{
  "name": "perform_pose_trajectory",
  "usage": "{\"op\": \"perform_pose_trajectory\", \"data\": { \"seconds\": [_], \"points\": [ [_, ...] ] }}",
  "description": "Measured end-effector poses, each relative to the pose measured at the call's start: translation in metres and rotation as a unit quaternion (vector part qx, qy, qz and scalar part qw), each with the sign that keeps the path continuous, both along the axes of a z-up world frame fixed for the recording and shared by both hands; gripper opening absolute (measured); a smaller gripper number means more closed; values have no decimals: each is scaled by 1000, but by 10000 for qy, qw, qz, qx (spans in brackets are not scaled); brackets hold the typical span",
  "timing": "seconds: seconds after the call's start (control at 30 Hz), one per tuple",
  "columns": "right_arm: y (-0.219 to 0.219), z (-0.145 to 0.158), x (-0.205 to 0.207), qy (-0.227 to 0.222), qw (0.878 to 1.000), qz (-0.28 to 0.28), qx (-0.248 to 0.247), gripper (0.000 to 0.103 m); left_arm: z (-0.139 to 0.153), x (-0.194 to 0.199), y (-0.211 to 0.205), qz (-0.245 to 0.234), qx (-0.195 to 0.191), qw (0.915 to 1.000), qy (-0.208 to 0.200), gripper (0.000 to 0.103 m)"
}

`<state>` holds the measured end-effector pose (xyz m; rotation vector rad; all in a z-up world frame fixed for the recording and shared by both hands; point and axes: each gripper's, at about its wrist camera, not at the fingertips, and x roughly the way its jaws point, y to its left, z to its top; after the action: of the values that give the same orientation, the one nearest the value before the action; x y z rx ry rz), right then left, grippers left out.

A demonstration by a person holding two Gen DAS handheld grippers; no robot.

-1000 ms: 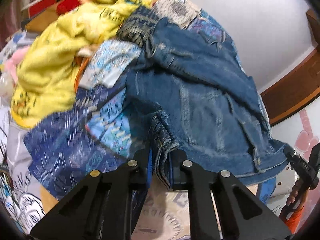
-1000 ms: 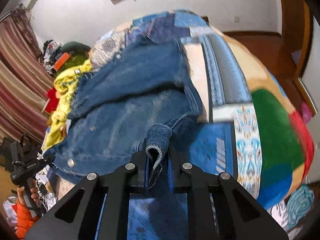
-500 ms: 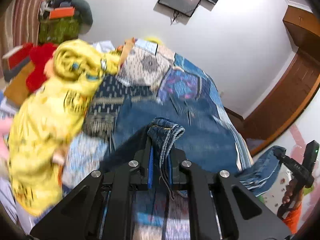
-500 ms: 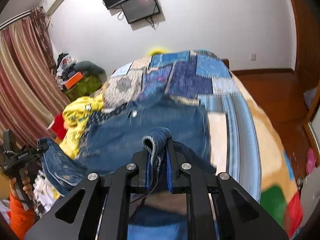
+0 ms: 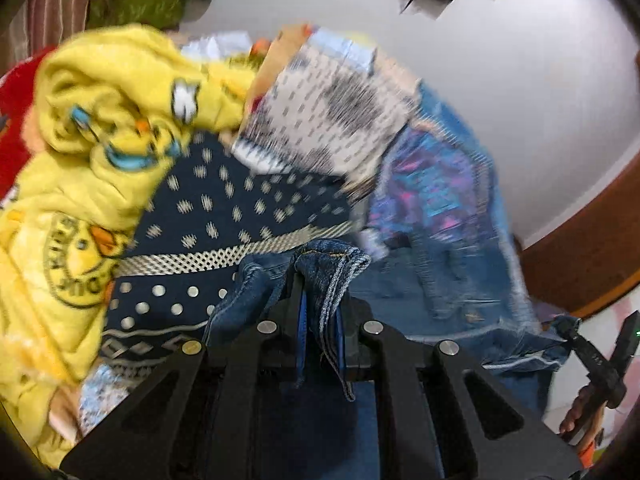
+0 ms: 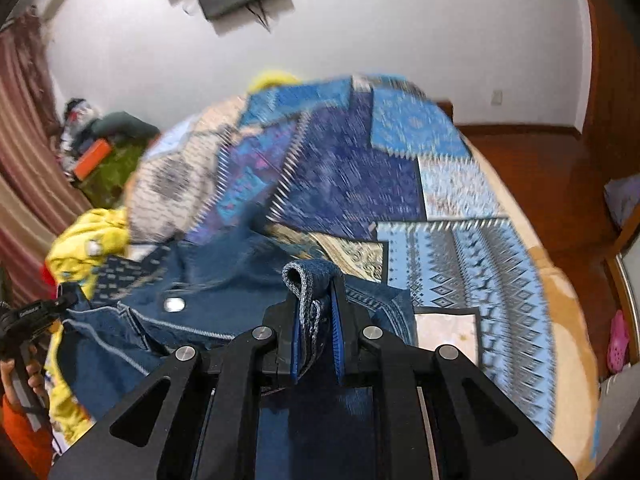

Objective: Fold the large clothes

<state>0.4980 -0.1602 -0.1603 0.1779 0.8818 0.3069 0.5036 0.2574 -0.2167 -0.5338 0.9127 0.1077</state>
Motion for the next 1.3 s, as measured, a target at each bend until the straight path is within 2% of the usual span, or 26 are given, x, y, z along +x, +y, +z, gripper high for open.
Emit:
{"op": "perform_pose_trajectory", "data": {
  "seconds": [0.07,0.13,0.23,0.3,0.37,0.4,0.43,0.47,0.53,0.57,0.63,0.7,0.8,0.87,0.97,1.1,1.23,1.3],
  "points": [
    [3,-20,13,181,9998,-33,-118,11,-27,12,-1,30,39,9996,266,11],
    [1,-35,19,315,9994,-74,-158,12,-42,16,-1,57,13,9992,396,13],
    [-7,-40,22,488,9986,-168,68,17,-48,19,-5,32,173,9986,493,16],
    [-16,-30,21,421,9984,-390,2,39,-42,19,-10,-61,390,9976,576,17],
    [-22,-14,20,265,9975,-627,-212,55,-30,19,-16,-186,686,9950,700,19],
    [-27,-3,16,160,9973,-685,-207,59,-24,19,-17,-220,775,9941,729,25],
    [-30,5,14,77,9975,-682,-149,59,-14,16,-19,-256,894,9931,716,37],
    [-34,16,9,-25,9978,-652,-70,59,-5,12,-19,-257,1007,9926,635,44],
    [-35,35,-3,-188,9984,-527,-45,59,20,-1,-23,-214,1354,9902,285,75],
    [-32,44,-11,-264,9987,-417,-89,59,36,-11,-25,-185,1542,9879,54,79],
    [-25,55,-25,-389,9988,-176,-224,62,54,-23,-28,-263,1688,9852,-130,92],
    [-14,62,-42,-503,9979,103,-400,70,64,-32,-32,-450,1755,9833,-155,93],
    [2,61,-64,-599,9957,445,-543,73,64,-47,-42,-866,1923,9775,-69,95],
    [8,52,-75,-513,9951,619,-568,74,55,-56,-50,-1099,2000,9736,39,97],
    [18,32,-83,-278,9948,816,-535,74,28,-69,-61,-1419,1990,9692,286,98],
    [33,-1,-79,159,9920,1054,-671,74,-13,-70,-78,-1977,1619,9634,812,98],
    [48,-29,-57,658,9857,1269,-893,74,-44,-45,-85,-2080,1789,9555,1083,98],
    [55,-37,-45,794,9841,1285,-932,74,-48,-28,-79,-1951,1794,9580,1096,98]
  ]
}}
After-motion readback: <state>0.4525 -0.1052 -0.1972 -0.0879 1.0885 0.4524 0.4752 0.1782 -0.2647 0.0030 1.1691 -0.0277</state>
